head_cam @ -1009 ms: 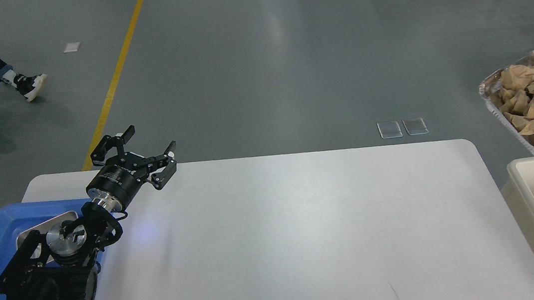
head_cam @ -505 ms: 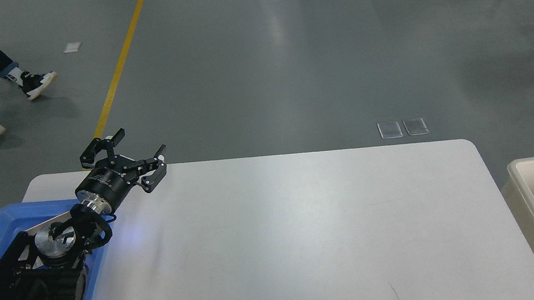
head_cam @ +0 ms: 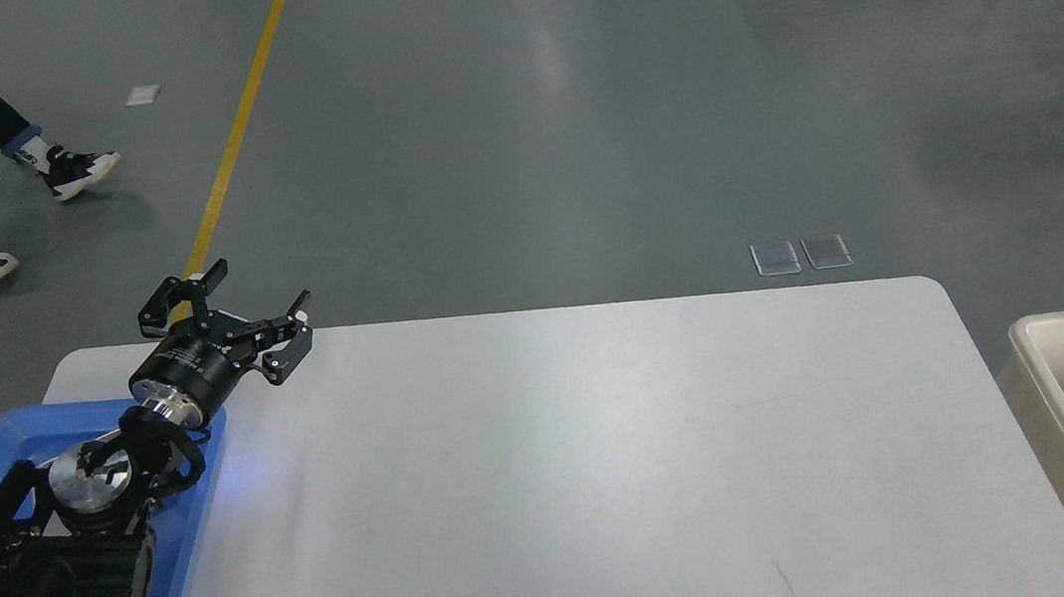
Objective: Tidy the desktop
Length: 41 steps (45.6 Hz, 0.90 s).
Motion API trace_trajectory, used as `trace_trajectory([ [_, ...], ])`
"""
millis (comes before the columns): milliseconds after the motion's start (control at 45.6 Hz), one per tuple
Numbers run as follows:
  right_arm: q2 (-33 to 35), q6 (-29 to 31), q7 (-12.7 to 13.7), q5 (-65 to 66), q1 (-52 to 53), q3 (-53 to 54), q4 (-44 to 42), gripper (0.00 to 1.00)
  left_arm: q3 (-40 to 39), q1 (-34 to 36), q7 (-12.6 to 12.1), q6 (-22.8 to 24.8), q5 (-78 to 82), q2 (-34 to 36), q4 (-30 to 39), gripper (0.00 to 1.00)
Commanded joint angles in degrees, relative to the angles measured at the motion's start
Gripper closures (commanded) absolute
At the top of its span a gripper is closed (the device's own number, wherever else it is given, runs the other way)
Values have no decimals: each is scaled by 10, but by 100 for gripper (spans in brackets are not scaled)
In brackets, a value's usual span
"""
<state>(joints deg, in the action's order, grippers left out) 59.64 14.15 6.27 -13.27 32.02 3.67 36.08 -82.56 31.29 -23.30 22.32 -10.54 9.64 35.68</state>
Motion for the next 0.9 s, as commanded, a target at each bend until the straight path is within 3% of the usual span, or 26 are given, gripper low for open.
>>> trace_trajectory([
  [0,-42,3,0,-1,-11,2,-50,100,0,0,-1,0,0,2,0,2],
  [285,-132,5,0,0,-41,7,-165,100,0,-7,0,0,0,15,0,2],
  [878,-211,6,-6,0,-74,11,-266,100,0,-7,0,0,0,24,0,2],
])
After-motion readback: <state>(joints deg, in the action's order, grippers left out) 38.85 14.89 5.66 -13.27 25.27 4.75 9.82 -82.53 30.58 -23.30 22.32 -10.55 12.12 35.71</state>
